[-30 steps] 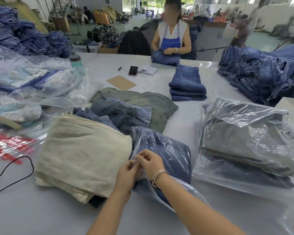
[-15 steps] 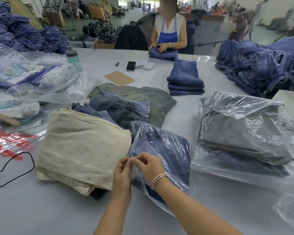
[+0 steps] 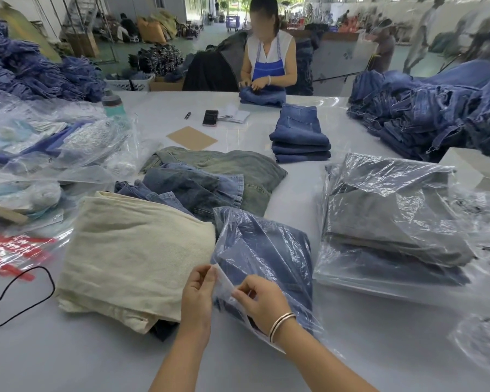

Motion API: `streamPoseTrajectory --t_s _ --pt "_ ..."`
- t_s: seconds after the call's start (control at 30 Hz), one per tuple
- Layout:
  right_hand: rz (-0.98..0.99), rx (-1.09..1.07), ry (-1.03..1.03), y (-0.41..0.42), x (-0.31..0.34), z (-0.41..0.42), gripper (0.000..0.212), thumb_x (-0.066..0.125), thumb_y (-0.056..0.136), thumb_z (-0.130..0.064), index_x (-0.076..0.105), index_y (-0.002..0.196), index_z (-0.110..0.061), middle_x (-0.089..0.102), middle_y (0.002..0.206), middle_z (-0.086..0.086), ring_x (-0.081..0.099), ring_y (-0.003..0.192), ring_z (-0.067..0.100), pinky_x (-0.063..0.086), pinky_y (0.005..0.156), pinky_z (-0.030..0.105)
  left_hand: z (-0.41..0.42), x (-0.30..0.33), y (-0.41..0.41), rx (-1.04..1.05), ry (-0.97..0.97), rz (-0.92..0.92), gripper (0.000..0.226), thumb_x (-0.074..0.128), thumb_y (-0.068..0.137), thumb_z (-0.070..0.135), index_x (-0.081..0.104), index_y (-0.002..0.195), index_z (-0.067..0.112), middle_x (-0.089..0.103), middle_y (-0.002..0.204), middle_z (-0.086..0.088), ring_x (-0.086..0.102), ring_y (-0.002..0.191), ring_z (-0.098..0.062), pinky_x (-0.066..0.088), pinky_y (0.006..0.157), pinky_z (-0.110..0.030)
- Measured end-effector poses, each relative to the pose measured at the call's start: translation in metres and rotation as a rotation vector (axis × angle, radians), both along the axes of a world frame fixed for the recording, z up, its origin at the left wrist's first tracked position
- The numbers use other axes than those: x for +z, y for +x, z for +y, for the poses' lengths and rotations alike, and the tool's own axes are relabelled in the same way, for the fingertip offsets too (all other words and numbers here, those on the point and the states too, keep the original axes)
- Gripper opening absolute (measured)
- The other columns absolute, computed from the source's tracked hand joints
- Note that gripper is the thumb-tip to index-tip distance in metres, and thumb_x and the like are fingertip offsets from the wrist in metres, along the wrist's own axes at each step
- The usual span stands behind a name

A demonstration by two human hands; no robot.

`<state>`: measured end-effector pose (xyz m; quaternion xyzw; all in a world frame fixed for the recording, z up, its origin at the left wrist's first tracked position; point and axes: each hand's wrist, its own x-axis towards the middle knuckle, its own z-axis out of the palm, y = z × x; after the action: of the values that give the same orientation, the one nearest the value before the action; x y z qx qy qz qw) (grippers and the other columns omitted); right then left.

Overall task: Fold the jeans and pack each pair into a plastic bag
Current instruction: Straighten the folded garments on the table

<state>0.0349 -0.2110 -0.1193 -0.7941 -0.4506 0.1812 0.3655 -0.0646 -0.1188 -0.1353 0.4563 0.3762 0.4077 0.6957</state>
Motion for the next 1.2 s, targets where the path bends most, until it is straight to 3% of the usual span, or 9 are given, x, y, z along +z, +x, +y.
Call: streamPoseTrajectory --t_s 0.17,0.23,0.3,0.43,0.53,0.67,0.8,1.0,1.2 --pt "-0.029 0.011 0.040 0.003 0.025 0.004 0.019 0.060 0.091 -0.033 0.062 0.082 -0.016 0.057 0.070 -0.010 0.049 0.067 0.009 0.042 0.068 0.026 0.010 0.024 -0.010 -0.265 0.093 -0.015 0.020 0.052 0.093 0.001 0.061 0.103 0.016 0.060 0.093 -0.010 0.056 0.088 -0.021 0.045 0.083 -0.036" --pt "-0.157 0.054 0.075 0.002 0.037 0.001 0.020 0.059 0.091 -0.034 0.064 0.086 -0.015 0.065 0.080 -0.003 0.055 0.073 0.015 0.040 0.072 0.027 0.015 0.036 -0.021 -0.379 0.189 0.030 0.025 0.065 0.086 0.004 0.063 0.109 0.014 0.064 0.096 -0.010 0.060 0.089 -0.020 0.050 0.081 -0.029" --pt "-0.330 0.069 0.183 0.001 0.052 -0.001 0.019 0.061 0.089 -0.031 0.065 0.081 -0.015 0.066 0.079 -0.002 0.059 0.071 0.017 0.035 0.070 0.026 0.014 0.052 -0.028 -0.438 0.278 0.067 0.018 0.075 0.079 0.015 0.071 0.096 0.014 0.070 0.092 -0.007 0.065 0.086 -0.016 0.052 0.073 -0.019" --pt "-0.654 0.005 0.395 0.005 0.077 0.002 0.016 0.067 0.078 -0.032 0.066 0.068 -0.020 0.062 0.065 -0.008 0.058 0.057 0.012 0.034 0.063 0.026 0.011 0.076 -0.018 -0.334 0.454 0.084 0.007 0.068 0.077 0.020 0.073 0.079 0.015 0.072 0.081 -0.003 0.066 0.078 -0.009 0.050 0.073 -0.015" --pt "-0.692 -0.043 0.382 0.011 0.086 0.002 0.017 0.068 0.077 -0.030 0.064 0.065 -0.018 0.062 0.064 -0.006 0.059 0.058 0.015 0.041 0.061 0.028 0.014 0.086 -0.001 -0.263 0.569 0.137 0.002 0.069 0.080 0.013 0.071 0.079 0.013 0.073 0.081 -0.003 0.066 0.078 -0.010 0.050 0.075 -0.016" --pt "-0.757 -0.136 0.351 0.021 0.088 -0.007 0.026 0.059 0.085 -0.033 0.058 0.065 -0.017 0.058 0.064 -0.005 0.058 0.059 0.019 0.033 0.063 0.029 0.020 0.097 0.013 -0.165 0.696 0.138 0.012 0.071 0.080 0.008 0.071 0.079 0.020 0.071 0.081 -0.001 0.065 0.078 -0.004 0.047 0.074 -0.012" --pt "-0.819 -0.197 0.368 0.037 0.097 -0.026 0.031 0.048 0.088 -0.039 0.057 0.065 -0.020 0.057 0.066 -0.007 0.057 0.063 0.018 0.032 0.064 0.032 0.027 0.118 0.023 -0.192 0.792 0.064 0.004 0.069 0.077 0.021 0.071 0.080 0.020 0.072 0.083 -0.002 0.065 0.077 -0.005 0.046 0.073 -0.011" --pt "-0.865 -0.314 0.232 0.082 0.102 -0.065 0.031 0.047 0.086 -0.043 0.062 0.067 -0.024 0.060 0.068 -0.007 0.062 0.064 0.021 0.030 0.068 0.034 0.050 0.142 0.024 -0.087 0.522 -0.130 0.007 0.067 0.077 0.016 0.070 0.082 0.019 0.074 0.078 0.011 0.067 0.077 -0.001 0.050 0.072 -0.011" --pt "-0.890 -0.339 0.128 0.120 0.093 -0.113 0.032 0.045 0.085 -0.047 0.066 0.069 -0.029 0.062 0.073 -0.009 0.064 0.070 0.020 0.029 0.069 0.035 0.067 0.133 0.009 -0.085 0.543 -0.087 0.011 0.064 0.085 0.002 0.068 0.087 0.012 0.075 0.078 0.005 0.069 0.077 -0.006 0.052 0.076 -0.014"
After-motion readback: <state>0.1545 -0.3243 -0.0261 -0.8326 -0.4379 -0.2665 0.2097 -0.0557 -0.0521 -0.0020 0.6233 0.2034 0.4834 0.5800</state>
